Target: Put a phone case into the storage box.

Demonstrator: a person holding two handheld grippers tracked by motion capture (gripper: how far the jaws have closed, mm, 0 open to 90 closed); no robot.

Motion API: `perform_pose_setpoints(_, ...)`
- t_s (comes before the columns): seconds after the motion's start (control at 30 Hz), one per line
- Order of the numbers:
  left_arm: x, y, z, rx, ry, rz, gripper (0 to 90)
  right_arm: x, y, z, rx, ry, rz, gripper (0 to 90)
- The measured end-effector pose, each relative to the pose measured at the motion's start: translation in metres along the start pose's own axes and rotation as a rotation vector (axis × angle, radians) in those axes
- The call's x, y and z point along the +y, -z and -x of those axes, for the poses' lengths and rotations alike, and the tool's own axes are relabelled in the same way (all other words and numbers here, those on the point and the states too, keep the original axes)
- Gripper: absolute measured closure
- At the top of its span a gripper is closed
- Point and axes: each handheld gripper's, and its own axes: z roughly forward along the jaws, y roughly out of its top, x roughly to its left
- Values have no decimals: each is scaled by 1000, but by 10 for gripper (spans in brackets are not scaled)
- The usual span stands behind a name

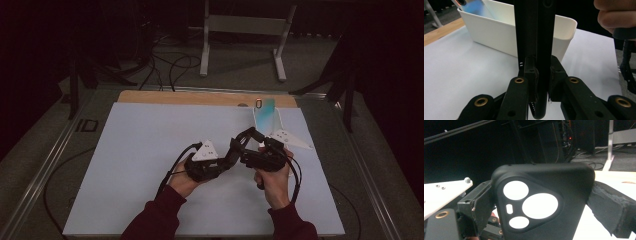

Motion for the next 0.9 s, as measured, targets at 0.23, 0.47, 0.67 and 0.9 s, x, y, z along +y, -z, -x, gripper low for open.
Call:
perform_pose_setpoints(0.23,0,-1,0,0,0,-14,806,1,-1,-1,-20,9,-25,133)
perform_pose_setpoints(0.47,1,3,1,39,-20,-22,698,2,0,-6,-40,49,-31,143)
perform_pose_setpoints(0.67,1,10,-3,102,-5,-19,429,5,-1,-3,-56,50,-25,145)
perform_pose_setpoints(0.9,-2,20,-9,209,21,-35,147,6,-3,-1,-77,55,-29,145)
